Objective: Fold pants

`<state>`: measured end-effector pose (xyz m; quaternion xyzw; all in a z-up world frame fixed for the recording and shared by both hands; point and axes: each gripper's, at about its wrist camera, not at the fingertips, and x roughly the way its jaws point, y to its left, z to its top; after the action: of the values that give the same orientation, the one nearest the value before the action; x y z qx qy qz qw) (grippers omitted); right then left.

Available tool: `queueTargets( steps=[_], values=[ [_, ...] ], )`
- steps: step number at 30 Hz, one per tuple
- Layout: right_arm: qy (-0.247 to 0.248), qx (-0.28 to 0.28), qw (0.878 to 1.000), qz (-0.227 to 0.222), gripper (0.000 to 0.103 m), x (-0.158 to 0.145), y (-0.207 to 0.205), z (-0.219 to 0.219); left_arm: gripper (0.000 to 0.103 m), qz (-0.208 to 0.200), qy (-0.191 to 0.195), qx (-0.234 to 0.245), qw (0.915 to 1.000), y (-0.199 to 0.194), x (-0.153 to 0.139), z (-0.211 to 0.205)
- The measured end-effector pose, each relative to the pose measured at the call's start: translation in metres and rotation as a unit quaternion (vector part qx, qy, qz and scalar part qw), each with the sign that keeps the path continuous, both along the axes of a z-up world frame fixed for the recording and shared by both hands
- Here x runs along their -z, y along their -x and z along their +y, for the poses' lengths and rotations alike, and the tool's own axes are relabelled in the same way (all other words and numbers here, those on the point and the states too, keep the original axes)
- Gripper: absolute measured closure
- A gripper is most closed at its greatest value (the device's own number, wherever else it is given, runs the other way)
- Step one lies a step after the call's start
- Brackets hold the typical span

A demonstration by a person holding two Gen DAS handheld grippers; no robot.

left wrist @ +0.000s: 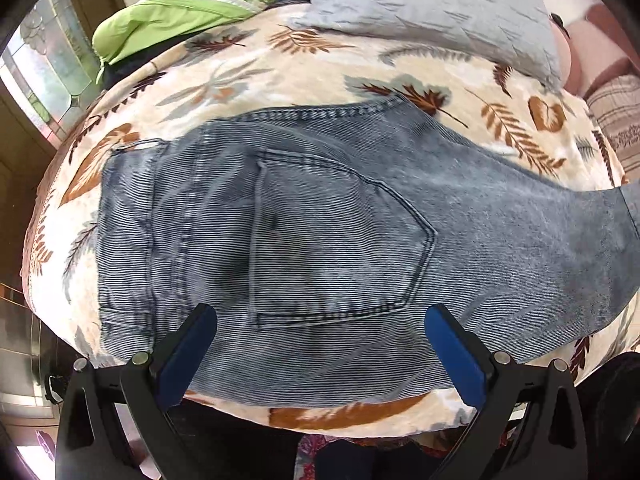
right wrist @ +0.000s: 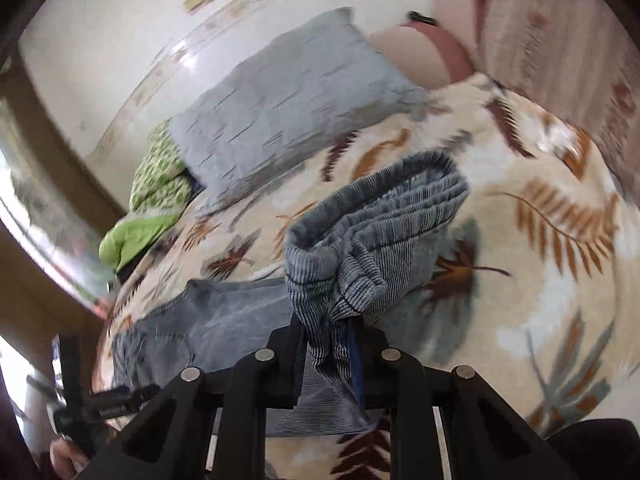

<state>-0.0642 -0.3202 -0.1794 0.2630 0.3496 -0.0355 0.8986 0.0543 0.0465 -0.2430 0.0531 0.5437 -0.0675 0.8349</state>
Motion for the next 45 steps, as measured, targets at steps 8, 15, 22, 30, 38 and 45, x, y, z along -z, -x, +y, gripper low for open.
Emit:
queueTargets(
  steps=[8,15,22,30,38,45],
  values=[
    [0.033,-0.106,0.993,0.027,0.083,0.01,-0.032,0.09,0.0,-0.009,0.012,-0.019,0.9997,0.003,-0.006,0.026],
    [0.033,-0.186,0.977,0.095,0.075,0.041,-0.052,0.14,0.0,-0.007,0.01,-0.035,0.9993,0.006,-0.006,0.04],
    [0.02,-0.291,0.955,0.061,0.075,0.041,-0.031,0.154,0.0,-0.011,-0.001,-0.021,0.9997,0.009,-0.011,0.027],
    [-0.013,-0.191,0.981,0.028,0.075,0.042,-0.024,0.089,0.0,-0.017,-0.013,0.038,0.999,0.016,-0.017,-0.029],
    [-0.045,-0.161,0.978,0.123,0.076,0.091,-0.042,0.065,0.0,-0.019,-0.054,0.088,0.9944,0.006,0.003,-0.095],
    [-0.066,-0.168,0.976,0.12,0.076,0.093,-0.04,0.056,0.0,0.002,-0.079,0.089,0.9929,0.004,0.035,-0.098]
  ],
)
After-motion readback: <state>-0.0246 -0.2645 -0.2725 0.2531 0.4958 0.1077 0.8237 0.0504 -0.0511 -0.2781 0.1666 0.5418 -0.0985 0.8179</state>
